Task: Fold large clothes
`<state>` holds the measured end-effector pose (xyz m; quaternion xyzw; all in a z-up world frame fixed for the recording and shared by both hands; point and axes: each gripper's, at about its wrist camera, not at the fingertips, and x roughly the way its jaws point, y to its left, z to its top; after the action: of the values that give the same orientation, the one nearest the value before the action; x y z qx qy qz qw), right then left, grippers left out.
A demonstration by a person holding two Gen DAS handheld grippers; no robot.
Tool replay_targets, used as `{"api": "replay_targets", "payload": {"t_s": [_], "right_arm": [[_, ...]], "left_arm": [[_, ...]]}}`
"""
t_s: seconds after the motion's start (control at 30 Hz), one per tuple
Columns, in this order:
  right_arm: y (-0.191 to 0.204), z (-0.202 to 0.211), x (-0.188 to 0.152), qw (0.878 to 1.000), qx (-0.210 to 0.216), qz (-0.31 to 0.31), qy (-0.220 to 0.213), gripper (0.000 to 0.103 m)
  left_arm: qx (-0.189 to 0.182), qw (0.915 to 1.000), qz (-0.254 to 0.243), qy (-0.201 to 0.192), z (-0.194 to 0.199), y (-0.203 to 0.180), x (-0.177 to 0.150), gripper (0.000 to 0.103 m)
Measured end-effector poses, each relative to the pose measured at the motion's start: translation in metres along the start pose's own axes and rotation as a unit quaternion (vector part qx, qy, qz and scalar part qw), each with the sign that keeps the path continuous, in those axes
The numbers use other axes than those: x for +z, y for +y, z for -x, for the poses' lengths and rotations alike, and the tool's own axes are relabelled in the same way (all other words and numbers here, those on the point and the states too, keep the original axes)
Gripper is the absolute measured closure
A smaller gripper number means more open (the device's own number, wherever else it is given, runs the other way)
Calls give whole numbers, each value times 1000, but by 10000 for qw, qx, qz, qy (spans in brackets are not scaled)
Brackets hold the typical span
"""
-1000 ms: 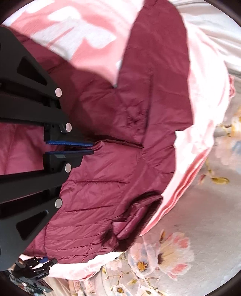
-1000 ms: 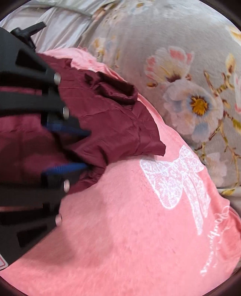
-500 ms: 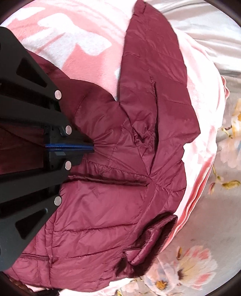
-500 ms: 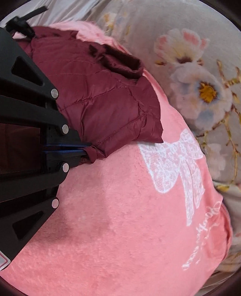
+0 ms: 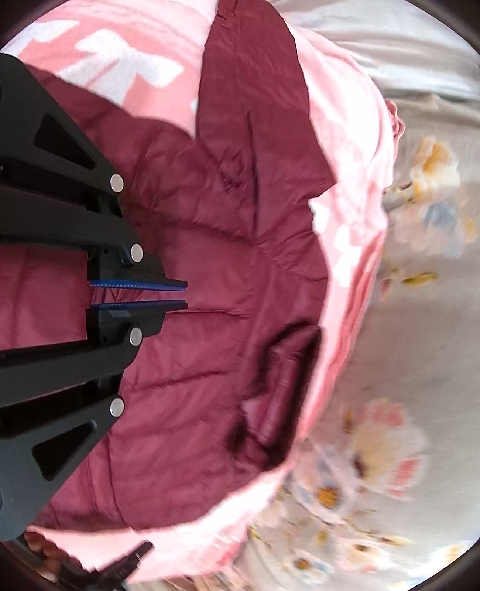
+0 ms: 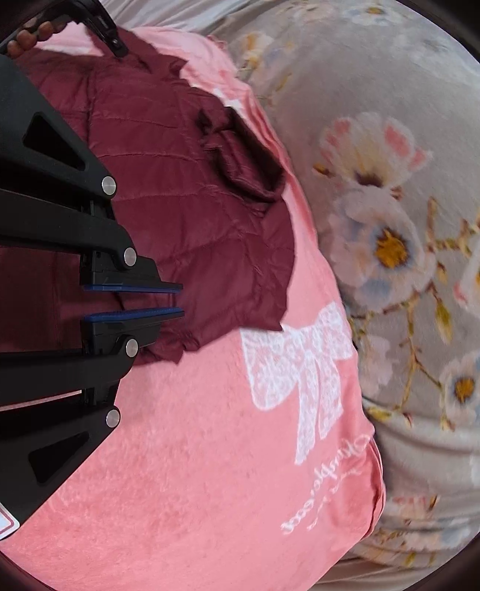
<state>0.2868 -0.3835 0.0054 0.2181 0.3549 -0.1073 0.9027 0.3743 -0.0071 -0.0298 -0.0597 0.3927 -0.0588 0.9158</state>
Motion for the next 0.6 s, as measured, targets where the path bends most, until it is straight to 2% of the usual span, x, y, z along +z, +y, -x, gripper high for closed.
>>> {"api": "replay_targets", "payload": {"t_s": [0.13, 0.2, 0.37, 0.6], "right_arm": [[7, -19, -13, 9992, -139, 253, 291, 92], [6, -26, -16, 9987, -162, 232, 425, 92], [4, -36, -22, 9978, -236, 184, 586, 96], [17, -42, -26, 9945, -657, 544, 606, 98]], "left_arm": [[421, 9986, -29, 323, -28, 8, -16, 98], [465, 9982, 70, 371, -35, 18, -21, 98], [507, 9983, 54, 293, -37, 23, -27, 98], [616, 9979, -29, 201, -39, 19, -31, 98]]}}
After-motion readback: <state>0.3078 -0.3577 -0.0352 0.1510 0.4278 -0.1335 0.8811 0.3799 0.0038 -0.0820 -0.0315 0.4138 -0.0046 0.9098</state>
